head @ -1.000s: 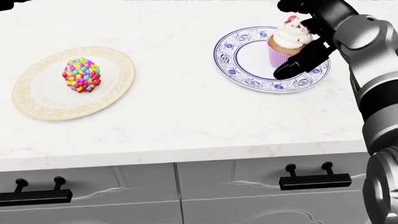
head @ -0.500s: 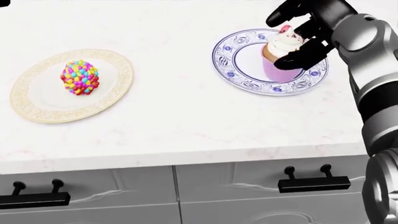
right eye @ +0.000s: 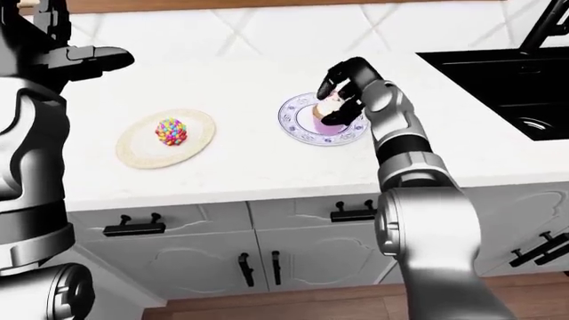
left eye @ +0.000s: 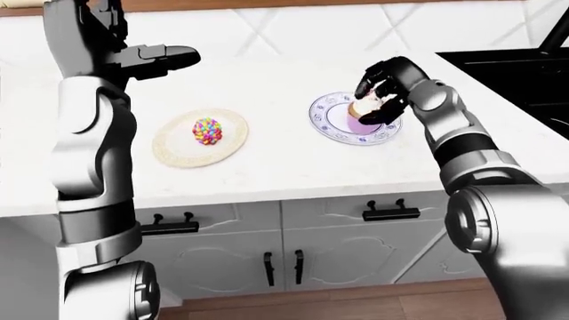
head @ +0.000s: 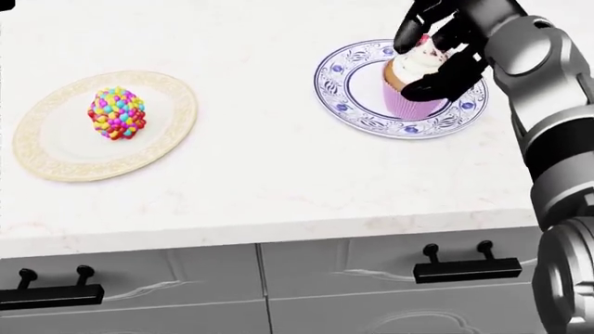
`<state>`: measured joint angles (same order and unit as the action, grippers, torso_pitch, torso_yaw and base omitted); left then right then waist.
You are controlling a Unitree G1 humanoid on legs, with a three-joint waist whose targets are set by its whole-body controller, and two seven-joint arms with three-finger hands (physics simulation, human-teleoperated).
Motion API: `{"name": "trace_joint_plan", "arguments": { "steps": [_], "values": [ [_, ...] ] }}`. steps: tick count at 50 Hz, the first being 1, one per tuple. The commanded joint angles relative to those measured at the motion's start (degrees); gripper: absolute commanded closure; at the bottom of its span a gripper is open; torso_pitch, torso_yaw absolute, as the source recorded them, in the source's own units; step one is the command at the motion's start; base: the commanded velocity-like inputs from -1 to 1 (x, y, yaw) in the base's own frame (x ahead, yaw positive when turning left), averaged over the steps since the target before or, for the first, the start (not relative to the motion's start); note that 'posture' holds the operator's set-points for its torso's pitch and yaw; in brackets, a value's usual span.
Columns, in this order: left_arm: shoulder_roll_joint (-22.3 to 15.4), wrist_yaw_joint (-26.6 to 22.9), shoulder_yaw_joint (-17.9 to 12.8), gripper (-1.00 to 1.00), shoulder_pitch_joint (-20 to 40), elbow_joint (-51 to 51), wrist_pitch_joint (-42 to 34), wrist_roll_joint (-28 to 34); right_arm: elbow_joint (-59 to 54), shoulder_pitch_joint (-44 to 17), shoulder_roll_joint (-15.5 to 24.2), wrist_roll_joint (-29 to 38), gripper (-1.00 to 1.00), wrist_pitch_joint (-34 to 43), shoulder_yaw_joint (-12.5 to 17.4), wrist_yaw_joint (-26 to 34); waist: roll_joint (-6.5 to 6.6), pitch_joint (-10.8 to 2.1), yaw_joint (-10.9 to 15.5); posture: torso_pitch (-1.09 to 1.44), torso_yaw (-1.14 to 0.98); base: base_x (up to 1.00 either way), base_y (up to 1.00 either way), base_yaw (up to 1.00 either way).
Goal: Move the dessert items from the plate to the tray.
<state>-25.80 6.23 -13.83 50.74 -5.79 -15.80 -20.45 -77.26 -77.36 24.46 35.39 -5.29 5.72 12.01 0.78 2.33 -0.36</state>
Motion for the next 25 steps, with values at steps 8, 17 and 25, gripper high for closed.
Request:
{"name": "trace_joint_plan", "arguments": {
  "steps": [8,17,25],
  "values": [
    [-0.80,0.04,-0.52,-1.00,1.88,1.75,1.40,0.08,2.59,-4.21,0.71,-3.83,1.00,0.11,2.06,-6.25,0.04,-1.78,0.12,0.00,0.00,0.00,0.00,0.00],
    [-0.59,-0.04,-0.39,-1.00,1.93,1.23,1.61,0.40,3.45,-5.59,0.65,-6.97,1.00,0.14,1.93,-9.99,-0.03,-1.71,0.17,0.00,0.00,0.00,0.00,0.00],
    [-0.49,-0.16,-0.29,-1.00,2.19,0.39,1.96,0.60,4.07,-8.20,0.08,-12.26,1.00,10.28,3.72,-6.44,-0.09,-1.67,0.23,0.00,0.00,0.00,0.00,0.00]
  ]
}}
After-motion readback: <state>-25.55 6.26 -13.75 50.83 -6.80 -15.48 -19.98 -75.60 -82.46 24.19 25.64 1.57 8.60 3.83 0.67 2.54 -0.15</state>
